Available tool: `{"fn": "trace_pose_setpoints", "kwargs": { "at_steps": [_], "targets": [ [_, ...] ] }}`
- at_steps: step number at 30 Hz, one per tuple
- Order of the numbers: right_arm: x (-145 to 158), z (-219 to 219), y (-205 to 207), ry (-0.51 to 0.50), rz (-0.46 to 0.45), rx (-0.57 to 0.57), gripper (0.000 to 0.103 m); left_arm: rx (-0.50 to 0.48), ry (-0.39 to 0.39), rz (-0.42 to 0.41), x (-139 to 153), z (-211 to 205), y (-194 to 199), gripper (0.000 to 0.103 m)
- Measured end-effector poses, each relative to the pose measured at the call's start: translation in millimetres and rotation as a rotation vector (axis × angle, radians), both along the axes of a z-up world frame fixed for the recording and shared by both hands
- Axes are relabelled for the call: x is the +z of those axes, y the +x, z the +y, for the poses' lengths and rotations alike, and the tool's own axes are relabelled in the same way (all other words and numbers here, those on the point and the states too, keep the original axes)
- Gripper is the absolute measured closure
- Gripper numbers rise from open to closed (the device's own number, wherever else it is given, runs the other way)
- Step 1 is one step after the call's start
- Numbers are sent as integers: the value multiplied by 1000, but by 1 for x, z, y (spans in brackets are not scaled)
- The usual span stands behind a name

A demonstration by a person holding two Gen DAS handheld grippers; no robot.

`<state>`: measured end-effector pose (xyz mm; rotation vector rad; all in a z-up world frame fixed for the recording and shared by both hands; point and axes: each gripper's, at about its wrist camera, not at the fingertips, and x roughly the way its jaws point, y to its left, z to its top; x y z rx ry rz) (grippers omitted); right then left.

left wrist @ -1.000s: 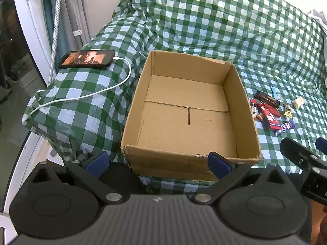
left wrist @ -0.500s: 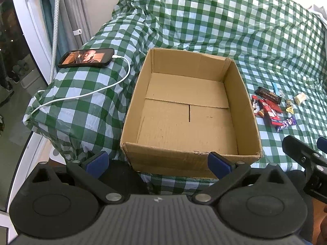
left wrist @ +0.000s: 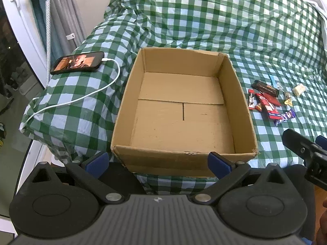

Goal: Organize snacks
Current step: 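Move both tools from the box toward the snack pile, then grasp the purple candy bar with the right tool while the left tool grasps the red spicy-strip pack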

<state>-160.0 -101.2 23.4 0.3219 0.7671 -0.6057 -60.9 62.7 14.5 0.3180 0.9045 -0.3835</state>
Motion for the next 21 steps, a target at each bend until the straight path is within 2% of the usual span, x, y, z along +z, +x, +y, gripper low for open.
{"fn": "trace_pose_setpoints", "kwargs": {
  "at_steps": [17,21],
  "targets": [
    [-15,-62,-29,84,-25,-146,0,-42,37,26,-5,-43,4,0],
    [-21,-89,-41,40,-13,-230,0,-50,54,39,-8,-58,10,0]
  ]
}}
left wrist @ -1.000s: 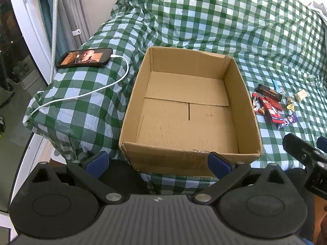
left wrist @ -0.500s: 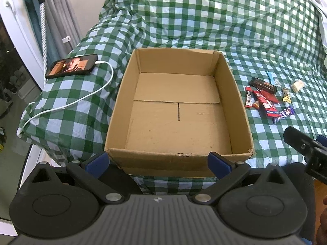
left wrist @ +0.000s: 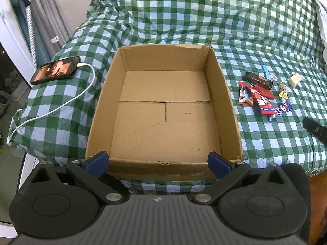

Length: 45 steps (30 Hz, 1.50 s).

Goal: Organize snacks
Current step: 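Grasp the purple candy bar with the right tool while the left tool grasps the red spicy-strip pack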

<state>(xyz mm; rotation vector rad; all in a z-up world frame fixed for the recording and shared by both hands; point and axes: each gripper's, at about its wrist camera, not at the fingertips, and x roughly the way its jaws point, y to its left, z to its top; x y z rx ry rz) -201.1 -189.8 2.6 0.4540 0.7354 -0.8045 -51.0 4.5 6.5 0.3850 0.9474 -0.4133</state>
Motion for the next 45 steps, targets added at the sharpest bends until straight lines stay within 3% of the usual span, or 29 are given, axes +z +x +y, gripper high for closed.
{"fn": "trace_pose_setpoints", "kwargs": {
  "at_steps": [5,12,19,25,27,28,29,30,31,36,40,45],
  "targets": [
    [-16,-50,-18,-37,30,-120,0,-21,27,4,-3,-27,7,0],
    [-45,-116,-37,34,69,-259,0,-101,47,34,-9,-95,17,0],
    [-104,-180,-6,124,144,-285,0,-159,64,14,-17,-159,25,0],
    [-160,-221,35,183,173,-328,1,-169,95,22,-30,-188,35,0],
    [-175,-229,43,181,182,-328,15,-175,103,33,-33,-194,37,0],
    [-182,-232,44,201,189,-324,45,-182,101,36,-35,-198,38,0],
    [-187,-234,44,224,198,-322,65,-188,99,36,-36,-202,39,0],
    [-188,-233,42,208,205,-321,70,-192,96,38,-38,-207,40,0],
    [-185,-230,40,186,202,-293,83,-199,86,41,-39,-213,41,0],
    [-167,-236,12,128,224,-264,87,-234,45,112,-60,-260,53,0],
    [-152,-251,-21,95,231,-349,87,-222,48,199,-102,-310,70,0],
    [-158,-256,-41,139,243,-353,86,-236,87,276,-152,-359,81,0]
  ]
}}
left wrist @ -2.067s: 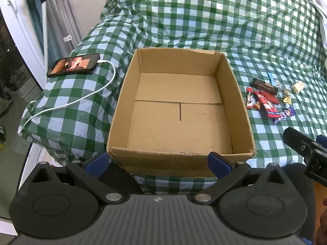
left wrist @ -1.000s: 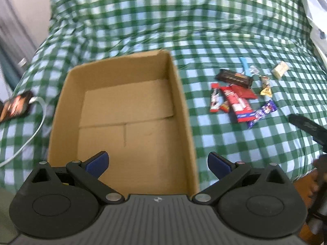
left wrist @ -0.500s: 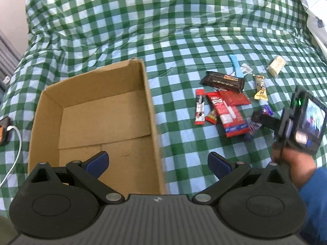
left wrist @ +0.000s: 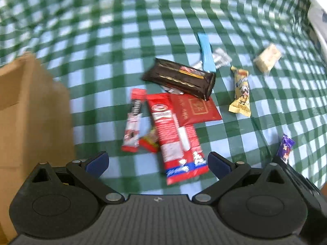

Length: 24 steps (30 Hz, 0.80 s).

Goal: Organize snacks
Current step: 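Grasp the purple candy bar with the right tool while the left tool grasps the red spicy-strip pack, then carry the red pack with the left tool while the right tool carries the purple bar over the box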

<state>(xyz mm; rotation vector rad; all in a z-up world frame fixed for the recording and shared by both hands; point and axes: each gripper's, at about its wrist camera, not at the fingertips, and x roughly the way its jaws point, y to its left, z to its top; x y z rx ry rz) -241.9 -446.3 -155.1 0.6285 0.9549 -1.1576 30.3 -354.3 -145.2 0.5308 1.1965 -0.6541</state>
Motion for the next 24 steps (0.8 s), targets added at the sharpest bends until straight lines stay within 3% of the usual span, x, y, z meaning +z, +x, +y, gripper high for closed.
{"fn": "trace_pose_setpoints", "kwargs": {
  "at_steps": [10,11,13,15,16,24],
  "targets": [
    [-14,-9,-3,12,-8,19,82,-22,166,70,-65,-39,11,4],
    [-15,-8,-3,7,-4,28,82,5,138,84,-66,-36,14,9],
    [-15,-8,-2,0,2,42,82,89,87,105,-57,-22,18,51],
    [-13,-9,-1,3,3,45,82,109,93,121,-47,-9,21,59],
    [-12,-8,-2,8,2,44,83,121,78,137,-42,2,22,63],
    [17,21,1,1,-57,103,85,103,-77,176,12,83,3,63]
  ]
}}
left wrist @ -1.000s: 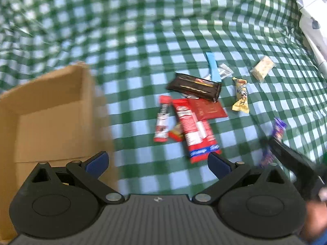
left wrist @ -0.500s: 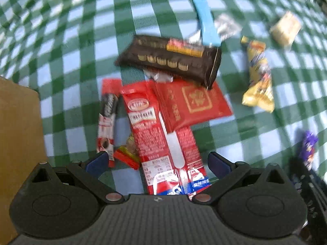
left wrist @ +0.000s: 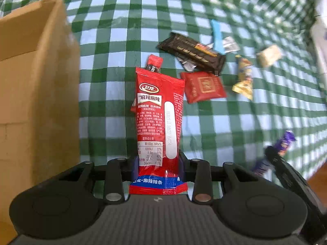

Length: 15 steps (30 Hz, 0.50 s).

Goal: Organize snacks
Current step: 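Carry the red pack with the left tool while the right tool carries the purple bar over the box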

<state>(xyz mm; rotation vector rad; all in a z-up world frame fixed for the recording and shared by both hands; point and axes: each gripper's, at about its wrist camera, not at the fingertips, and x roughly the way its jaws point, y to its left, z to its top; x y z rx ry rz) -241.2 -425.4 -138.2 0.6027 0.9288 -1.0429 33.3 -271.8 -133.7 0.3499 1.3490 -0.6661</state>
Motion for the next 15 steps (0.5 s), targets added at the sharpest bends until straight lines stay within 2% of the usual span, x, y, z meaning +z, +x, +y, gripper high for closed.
{"fn": "trace_pose_setpoints", "kwargs": {
  "at_steps": [4,8,15],
  "targets": [
    [20,24,2,1,-28,46,85,-10,-82,-26,33,23,-16,63],
    [37,48,5,0,-60,70,85,-18,-164,-18,70,44,-29,63],
    [80,104,22,-6,-127,175,86,32,-228,-82,118,109,-46,63]
  ]
}}
